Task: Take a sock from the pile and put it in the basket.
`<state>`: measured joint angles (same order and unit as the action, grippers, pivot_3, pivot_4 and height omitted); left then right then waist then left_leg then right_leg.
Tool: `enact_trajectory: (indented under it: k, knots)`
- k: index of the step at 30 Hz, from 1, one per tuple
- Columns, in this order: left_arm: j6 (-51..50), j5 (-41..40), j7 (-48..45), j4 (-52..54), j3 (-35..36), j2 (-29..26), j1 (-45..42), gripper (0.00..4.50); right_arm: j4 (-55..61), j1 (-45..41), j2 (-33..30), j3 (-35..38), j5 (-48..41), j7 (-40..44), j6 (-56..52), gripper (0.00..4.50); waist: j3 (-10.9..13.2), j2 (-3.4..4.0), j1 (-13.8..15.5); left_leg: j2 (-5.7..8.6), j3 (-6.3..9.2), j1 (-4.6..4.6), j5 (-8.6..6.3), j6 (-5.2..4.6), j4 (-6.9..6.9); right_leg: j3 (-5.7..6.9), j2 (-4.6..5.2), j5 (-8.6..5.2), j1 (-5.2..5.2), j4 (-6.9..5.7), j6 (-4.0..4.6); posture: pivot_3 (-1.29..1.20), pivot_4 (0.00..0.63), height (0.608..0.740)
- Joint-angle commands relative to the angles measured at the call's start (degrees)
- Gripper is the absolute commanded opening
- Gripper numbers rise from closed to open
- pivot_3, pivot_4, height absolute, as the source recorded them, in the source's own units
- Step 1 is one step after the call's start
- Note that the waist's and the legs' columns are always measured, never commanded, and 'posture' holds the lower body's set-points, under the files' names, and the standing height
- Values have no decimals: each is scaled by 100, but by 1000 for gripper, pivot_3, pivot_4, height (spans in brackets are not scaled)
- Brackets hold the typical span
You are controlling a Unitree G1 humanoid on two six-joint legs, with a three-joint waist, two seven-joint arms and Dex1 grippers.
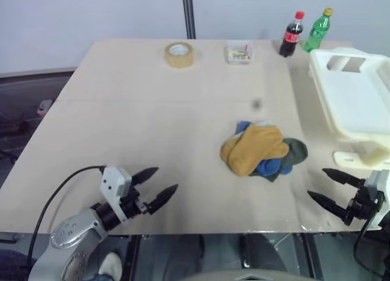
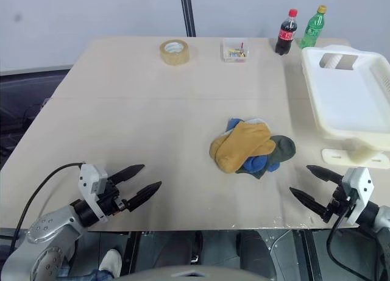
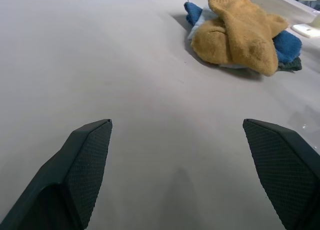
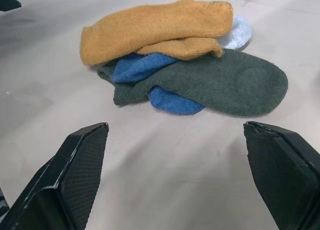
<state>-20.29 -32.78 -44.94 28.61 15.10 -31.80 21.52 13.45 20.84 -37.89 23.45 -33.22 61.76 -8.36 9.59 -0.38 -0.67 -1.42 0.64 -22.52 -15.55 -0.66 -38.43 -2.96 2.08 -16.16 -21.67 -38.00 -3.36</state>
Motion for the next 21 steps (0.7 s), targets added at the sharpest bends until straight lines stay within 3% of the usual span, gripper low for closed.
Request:
enact_trajectory:
  k: [1, 6, 8, 11, 14, 16, 19, 21]
  knots:
    - [229, -63, -135, 160, 15, -5, -44, 4500, 234, -40, 20, 40, -55, -25, 101, 4481, 0, 0, 0, 0, 0, 0, 0, 0, 0, 0, 0, 0, 0, 0, 0, 0, 150, 740]
    - [382, -206, -350, 113, 112, -23, -125, 4500, 696, -421, 59, -251, -204, -361, -238, 4481, -1, 2, -15, -4, -4, 4, 0, 0, 0, -4, -4, 0, 0, -3, 0, 0, 150, 740]
    - [457, -402, -735, 111, 187, -135, -64, 4500, 1107, -847, 193, -727, -105, -710, -430, 4481, 0, 0, -27, -5, -4, 5, 0, 0, 0, -5, -7, 0, 0, -3, 0, 0, 150, 740]
    - [556, -590, -1250, 91, 287, -339, 19, 4500, 1578, -1449, 327, -1527, 465, -1282, -723, 4481, -1, 3, -46, -15, -7, 9, 0, 1, 0, -6, -16, 0, -3, -8, 2, 0, 150, 740]
    - [504, -971, -1424, 136, 490, -403, -10, 4500, 1736, -1963, 76, -2288, 1712, -1979, -1174, 4481, -1, 1, 4, -15, -3, 5, 0, 1, 0, -2, -12, 0, -4, -6, 3, 0, 150, 740]
    - [453, -1178, -1548, 192, 592, -461, -2, 4500, 1663, -2275, 51, -2649, 2178, -2060, -939, 4481, -1, -3, 34, -4, 2, -3, 0, 1, -2, 4, -1, 0, -6, 1, 3, 0, 150, 740]
    - [397, -1392, -1735, 279, 664, -567, 47, 4500, 1590, -2535, 339, -2844, 2038, -2079, -944, 4481, -2, -7, 13, 0, 5, -6, 0, 0, -1, 7, 3, 0, -6, 3, 2, 0, 150, 740]
    - [438, -1436, -1769, 328, 690, -577, 83, 4500, 1411, -2593, 130, -3160, 2448, -1880, -744, 4481, -2, -7, 3, -1, 9, -7, 0, 0, 2, 10, 3, 0, -6, 2, 2, 0, 150, 740]
